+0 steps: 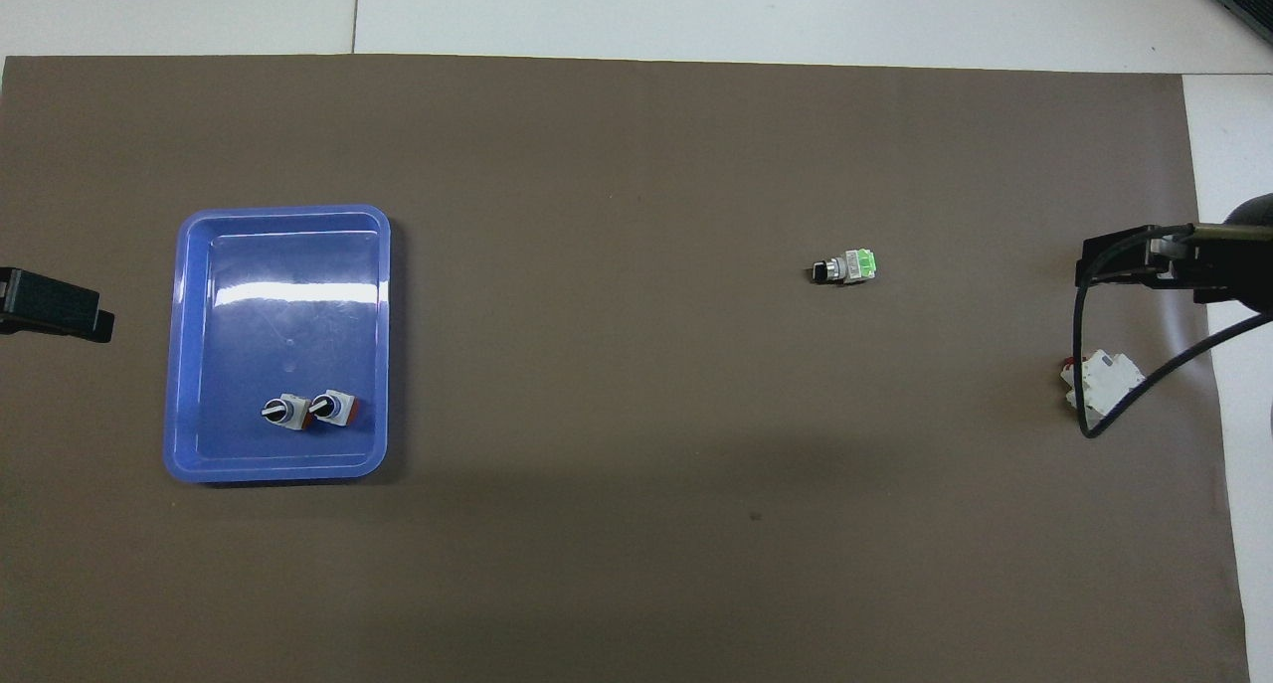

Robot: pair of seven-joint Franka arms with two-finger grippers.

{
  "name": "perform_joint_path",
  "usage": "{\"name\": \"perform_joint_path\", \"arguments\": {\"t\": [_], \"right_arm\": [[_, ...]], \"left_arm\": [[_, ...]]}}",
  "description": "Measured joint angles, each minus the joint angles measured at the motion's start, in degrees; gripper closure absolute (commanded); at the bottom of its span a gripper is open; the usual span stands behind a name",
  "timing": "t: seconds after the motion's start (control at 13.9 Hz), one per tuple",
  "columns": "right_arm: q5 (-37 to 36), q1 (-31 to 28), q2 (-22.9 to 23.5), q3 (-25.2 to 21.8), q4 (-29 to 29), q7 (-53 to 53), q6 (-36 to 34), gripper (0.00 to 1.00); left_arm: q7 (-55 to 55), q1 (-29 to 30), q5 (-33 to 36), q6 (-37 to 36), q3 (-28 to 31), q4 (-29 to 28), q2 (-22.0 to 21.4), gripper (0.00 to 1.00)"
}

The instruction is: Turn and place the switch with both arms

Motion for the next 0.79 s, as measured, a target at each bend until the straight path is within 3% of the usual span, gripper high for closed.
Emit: {"name": "perform_joint_path", "arguments": {"t": [0.79], "right_arm": [[0.0, -0.1, -0.8, 0.1, -0.1, 5.1, -0.4, 0.0]], "left_arm": [[0.0, 0.0, 0.0, 0.0, 0.0, 0.0, 0.0, 0.0]]}}
